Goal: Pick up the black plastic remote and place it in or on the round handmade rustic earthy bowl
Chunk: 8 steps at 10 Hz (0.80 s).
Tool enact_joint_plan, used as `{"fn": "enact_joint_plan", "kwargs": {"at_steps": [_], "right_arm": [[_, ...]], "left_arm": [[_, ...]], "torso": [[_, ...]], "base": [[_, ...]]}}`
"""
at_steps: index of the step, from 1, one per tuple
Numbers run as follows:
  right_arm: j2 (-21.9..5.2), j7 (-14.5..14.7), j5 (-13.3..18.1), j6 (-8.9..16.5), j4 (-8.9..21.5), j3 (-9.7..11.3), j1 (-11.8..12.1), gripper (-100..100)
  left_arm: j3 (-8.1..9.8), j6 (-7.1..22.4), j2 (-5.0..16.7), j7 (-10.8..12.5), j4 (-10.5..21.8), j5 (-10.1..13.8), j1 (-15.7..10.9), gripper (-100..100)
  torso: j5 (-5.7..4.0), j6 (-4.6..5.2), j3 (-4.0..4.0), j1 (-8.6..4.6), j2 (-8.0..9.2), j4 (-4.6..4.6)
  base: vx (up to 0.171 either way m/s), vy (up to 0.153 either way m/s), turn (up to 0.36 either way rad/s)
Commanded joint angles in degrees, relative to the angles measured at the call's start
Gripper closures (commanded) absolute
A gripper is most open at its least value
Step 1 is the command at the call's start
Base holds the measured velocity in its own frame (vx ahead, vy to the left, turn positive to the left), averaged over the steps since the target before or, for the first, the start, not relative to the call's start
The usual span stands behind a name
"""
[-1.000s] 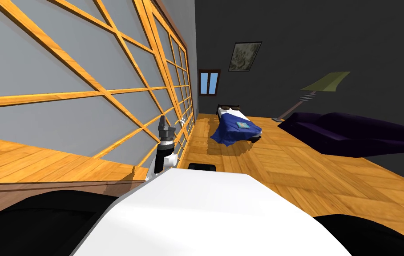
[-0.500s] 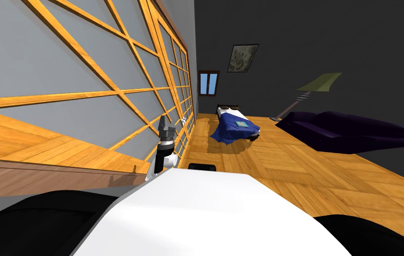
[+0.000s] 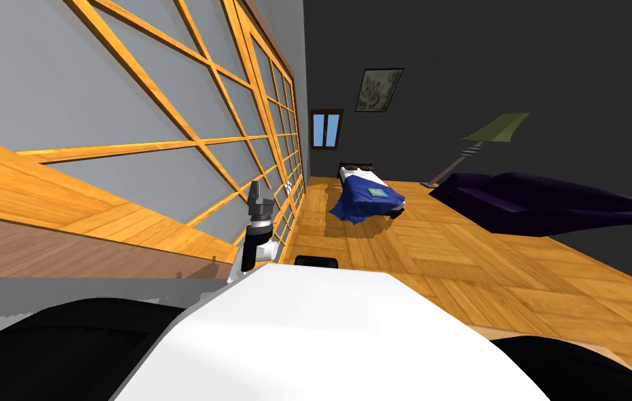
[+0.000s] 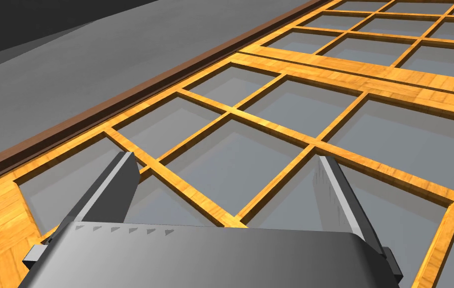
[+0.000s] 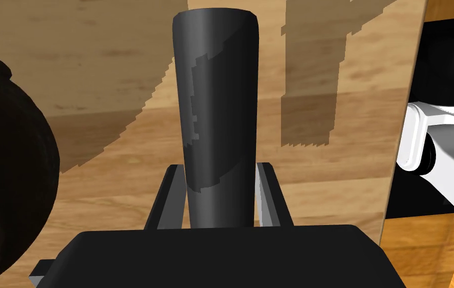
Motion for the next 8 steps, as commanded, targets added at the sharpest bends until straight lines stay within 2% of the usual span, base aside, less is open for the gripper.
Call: {"fn": "enact_joint_plan", "kwargs": {"at_steps": [1, 2, 7, 8], "right_arm": [[0.49, 0.60, 0.04, -1.00, 1.88, -0.04, -0.93, 100], [-1.90, -0.37, -0.42, -2.43, 1.69, -0.70, -0.69, 100], [-4.21, -1.29, -0.88, -3.79, 1.49, -1.30, -0.47, 100], [-6.32, -2.14, -1.36, -5.10, 1.20, -1.80, -0.33, 100]], "left_arm": [[0.00, 0.00, 0.00, 0.00, 0.00, 0.00, 0.00, 0], [0.00, 0.00, 0.00, 0.00, 0.00, 0.00, 0.01, 0], [0.00, 0.00, 0.00, 0.00, 0.00, 0.00, 0.01, 0], [0.00, 0.00, 0.00, 0.00, 0.00, 0.00, 0.01, 0]], "torso": [[0.00, 0.00, 0.00, 0.00, 0.00, 0.00], [-0.03, -0.02, -0.11, -0.05, -0.20, -0.03], [0.01, -0.05, -0.14, -0.10, -0.23, -0.05], [0.01, -0.06, -0.17, -0.08, -0.29, -0.06]], "base": [[-0.028, 0.013, -0.003], [-0.062, 0.024, -0.032], [-0.063, 0.004, -0.011], [-0.089, -0.003, -0.028]]}}
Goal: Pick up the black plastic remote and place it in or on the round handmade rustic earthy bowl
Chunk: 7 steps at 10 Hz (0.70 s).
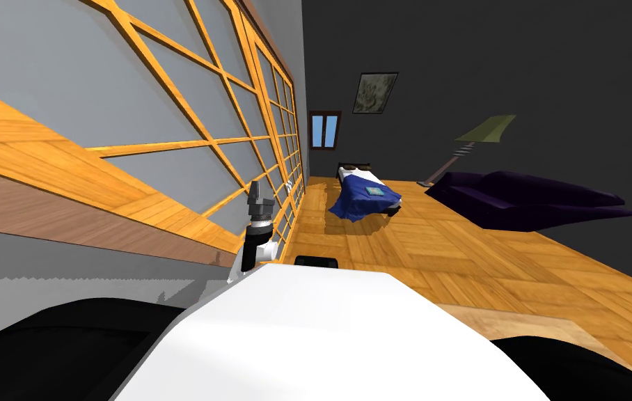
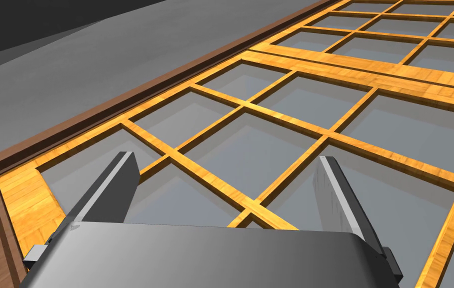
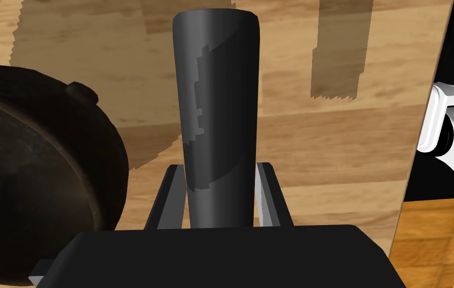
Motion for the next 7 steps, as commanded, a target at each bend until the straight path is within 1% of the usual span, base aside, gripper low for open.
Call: {"fn": "enact_joint_plan", "kwargs": {"at_steps": [1, 2, 3, 4, 5, 6, 7], "right_arm": [[-1.57, -0.58, -0.31, -2.06, 1.36, -0.30, -0.86, 100], [-2.47, -0.97, -0.56, -2.69, 1.13, -0.47, -0.84, 100], [-2.47, -0.97, -0.56, -2.69, 0.39, -0.47, -0.84, 100], [-2.47, -0.97, -0.56, -2.69, 1.13, -0.47, -0.84, 100], [-4.11, -1.69, -1.07, -3.90, 0.61, -0.74, -0.85, 100], [-4.11, -1.69, -1.07, -3.90, 0.61, -0.74, -0.85, 100], [-5.52, -2.35, -1.58, -5.00, 0.07, -0.93, -0.92, 100]], "left_arm": [[0.00, 0.00, 0.00, 0.00, 0.00, 0.00, 0.00, 0], [0.00, 0.00, 0.00, 0.00, 0.00, 0.00, 0.00, 0], [0.00, 0.00, 0.00, 0.00, 0.00, 0.00, 0.00, 0], [0.00, 0.00, 0.00, 0.00, 0.00, 0.00, 0.00, 0], [0.00, 0.00, 0.00, 0.00, 0.00, 0.00, 0.01, 0], [0.00, 0.00, 0.00, 0.00, 0.00, 0.00, 0.00, 0], [0.00, 0.00, 0.00, 0.00, 0.00, 0.00, 0.00, 0]], "torso": [[0.00, 0.00, 0.00, 0.00, 0.00, 0.00], [-0.02, 0.01, 0.06, -0.05, 0.09, 0.03], [-0.04, 0.04, 0.06, -0.04, 0.08, 0.03], [-0.08, 0.02, 0.02, -0.05, -0.01, 0.03], [-0.08, 0.03, -0.06, -0.03, -0.14, 0.00], [-0.05, 0.00, -0.07, -0.08, -0.13, -0.02], [-0.08, 0.01, -0.05, -0.11, -0.11, 0.00]], "base": [[-0.113, -0.020, -0.028], [-0.094, -0.021, -0.023], [-0.059, -0.016, -0.015], [-0.019, -0.007, 0.005], [-0.042, -0.027, -0.038], [-0.052, -0.033, -0.013], [-0.083, -0.049, -0.034]]}}
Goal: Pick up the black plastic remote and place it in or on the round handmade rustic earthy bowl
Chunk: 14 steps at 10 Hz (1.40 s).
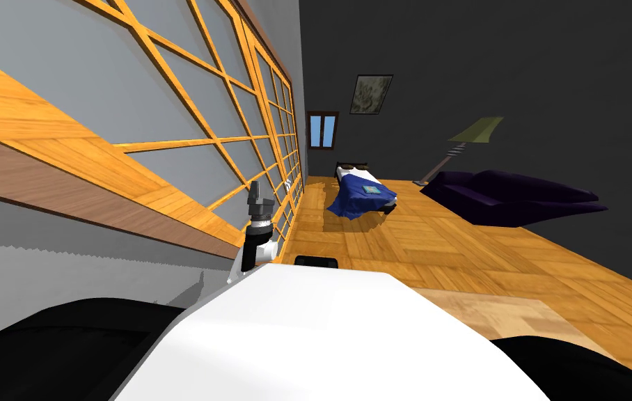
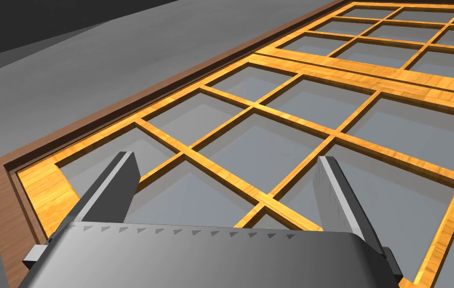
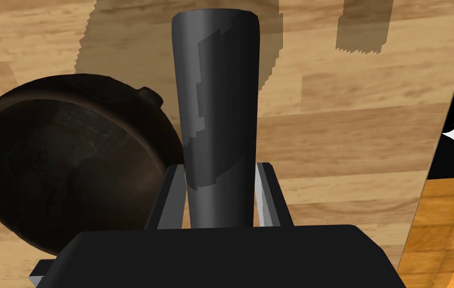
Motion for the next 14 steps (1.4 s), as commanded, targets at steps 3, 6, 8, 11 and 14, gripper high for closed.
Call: {"fn": "enact_joint_plan", "kwargs": {"at_steps": [3, 6, 8, 11, 14], "right_arm": [[-1.91, -1.01, -0.69, -1.51, -0.87, -0.25, -0.10, 100], [-4.55, -2.17, -1.62, -3.26, -1.74, -0.74, -0.80, 100], [-4.98, -2.27, -1.74, -3.38, -1.81, -0.83, -0.96, 100], [-5.28, -2.45, -1.95, -2.80, -2.66, -1.06, -0.31, -100], [-5.28, -2.45, -1.95, -2.80, -2.66, -1.06, -0.31, -100]], "left_arm": [[0.00, 0.00, 0.00, 0.00, 0.00, 0.00, 0.00, 0], [0.01, 0.00, 0.01, 0.00, 0.00, 0.00, 0.00, 0], [0.01, 0.00, 0.01, 0.00, 0.00, 0.00, 0.00, 0], [0.00, 0.00, 0.00, 0.00, 0.00, 0.00, 0.01, 0], [0.00, 0.00, 0.00, 0.00, 0.00, 0.00, 0.01, 0]], "torso": [[-0.08, 0.01, 0.04, -0.13, 0.03, 0.03], [-0.06, -0.04, -0.01, -0.36, -0.03, 0.00], [-0.11, -0.09, -0.02, -0.54, -0.07, 0.01], [-0.04, -0.05, -0.14, 0.09, -0.27, -0.03], [0.00, -0.05, -0.14, 0.21, -0.28, -0.04]], "base": [[-0.071, -0.064, -0.016], [-0.069, -0.131, -0.014], [-0.032, -0.153, 0.019], [0.000, -0.023, 0.005], [0.000, 0.000, 0.000]]}}
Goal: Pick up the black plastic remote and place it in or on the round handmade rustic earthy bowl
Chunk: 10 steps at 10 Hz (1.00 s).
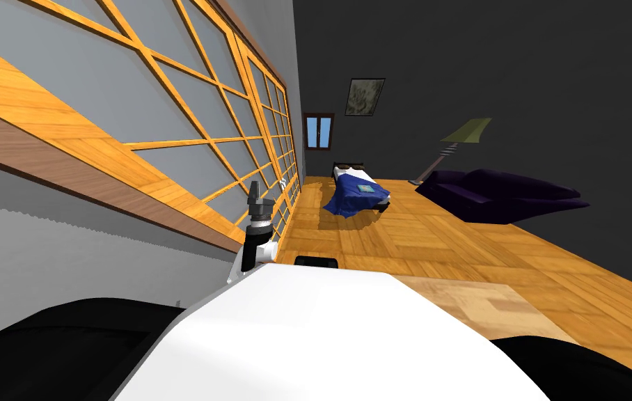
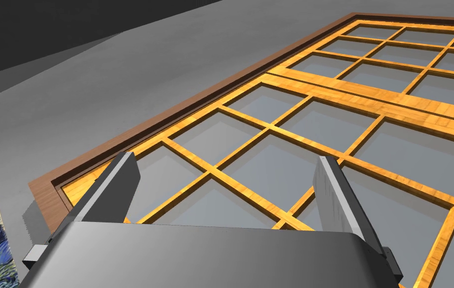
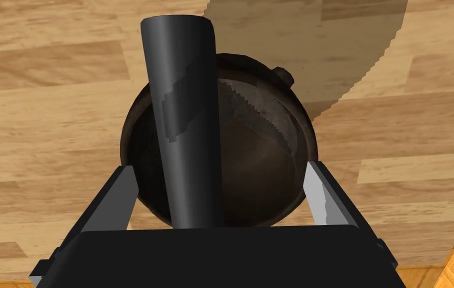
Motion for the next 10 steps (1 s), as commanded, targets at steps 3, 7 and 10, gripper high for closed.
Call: {"fn": "enact_joint_plan", "kwargs": {"at_steps": [3, 7, 10], "right_arm": [[-2.29, -0.38, -0.64, -1.69, -0.24, -0.61, 1.05, -100], [-6.10, -1.02, -1.70, -4.50, -0.63, -1.63, 2.80, -100], [-6.46, -0.97, -1.50, -5.48, 0.33, -1.49, 2.23, 0]], "left_arm": [[0.00, 0.00, 0.00, 0.00, 0.00, 0.00, 0.00, 0], [0.00, 0.00, 0.00, 0.00, 0.00, 0.00, 0.00, 0], [0.00, 0.00, 0.00, 0.00, 0.00, 0.00, 0.00, 0]], "torso": [[0.02, 0.01, 0.00, 0.06, 0.00, 0.00], [0.04, 0.01, -0.01, 0.15, -0.02, -0.01], [0.01, 0.00, 0.00, 0.05, -0.01, 0.00]], "base": [[-0.001, 0.015, -0.036], [0.002, 0.029, -0.046], [0.001, 0.008, -0.020]]}}
